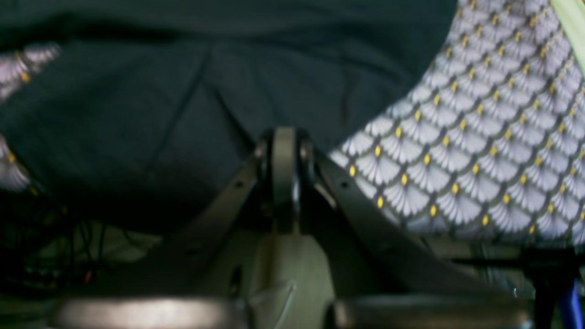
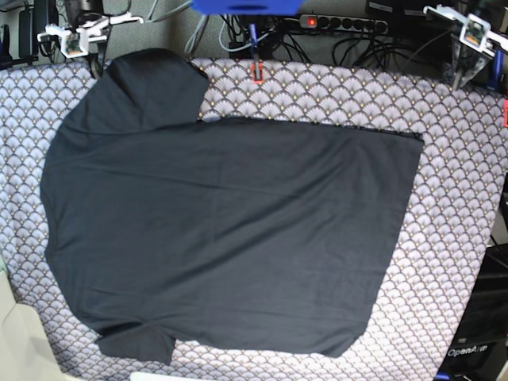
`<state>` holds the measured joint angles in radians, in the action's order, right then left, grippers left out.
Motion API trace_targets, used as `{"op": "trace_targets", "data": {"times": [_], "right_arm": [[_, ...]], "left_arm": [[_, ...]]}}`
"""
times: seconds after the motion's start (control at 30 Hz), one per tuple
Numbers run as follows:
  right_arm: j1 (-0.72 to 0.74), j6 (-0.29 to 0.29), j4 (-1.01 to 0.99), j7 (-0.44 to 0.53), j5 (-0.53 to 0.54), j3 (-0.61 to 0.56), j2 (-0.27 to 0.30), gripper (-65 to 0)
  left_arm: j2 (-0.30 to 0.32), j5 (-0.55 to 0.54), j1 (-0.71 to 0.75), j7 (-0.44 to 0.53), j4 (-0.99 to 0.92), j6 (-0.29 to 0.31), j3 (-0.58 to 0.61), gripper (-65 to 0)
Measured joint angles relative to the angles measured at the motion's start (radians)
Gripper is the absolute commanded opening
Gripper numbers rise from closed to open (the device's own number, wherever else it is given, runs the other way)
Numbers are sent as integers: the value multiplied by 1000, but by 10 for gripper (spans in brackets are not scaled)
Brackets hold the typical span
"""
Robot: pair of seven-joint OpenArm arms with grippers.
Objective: Fold the T-shirt properly
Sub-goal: 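Grasp the shirt's shoulder edges with the left and right grippers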
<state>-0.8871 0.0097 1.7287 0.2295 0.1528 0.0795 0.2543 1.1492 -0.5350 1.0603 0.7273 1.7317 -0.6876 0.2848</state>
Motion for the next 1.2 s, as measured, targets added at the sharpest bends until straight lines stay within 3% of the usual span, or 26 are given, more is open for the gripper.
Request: {"op": "trace_targets", "data": {"times": [0.1,0.17,0.33,0.47,0.53,0.63,0.7,0.77,0.9,1.0,1.2], "right_arm": [[21,0,28,-37,1,-1,18,-650],[33,-2,54,-66,2,-1,27,-650],[65,0,141,-157,1,-4,75,-650],[124,5,159,-267,3,-5,78,-650],[143,24,159,-284,5,-2,79,-650],[164,130,158,-336,5,6,57,-614],[179,149,158,-343,5,10,13,-559],[178,159,158,-362,4,23,3,-501],[177,156,158,-358,4,58,-16,-422],[177,157,150,-360,4,77,-22,-398],[175,155,116,-365,10,95,-21,-369]], "left_arm": [[-5,-48,-135,0,-2,-1,98,-650],[-17,-114,-242,4,-12,30,186,-650],[-113,-220,-462,-27,-112,136,362,-650],[-162,-249,-547,-82,-150,159,443,-650],[-177,-248,-570,-84,-149,164,446,-650],[-168,-257,-595,-100,-148,157,443,-650],[-167,-255,-604,-95,-140,153,438,-597],[-171,-252,-607,-96,-138,162,442,-525],[-169,-255,-635,-94,-140,157,443,-442],[-169,-257,-639,-96,-139,156,443,-407],[-171,-360,-674,-104,-154,161,450,-299]]}}
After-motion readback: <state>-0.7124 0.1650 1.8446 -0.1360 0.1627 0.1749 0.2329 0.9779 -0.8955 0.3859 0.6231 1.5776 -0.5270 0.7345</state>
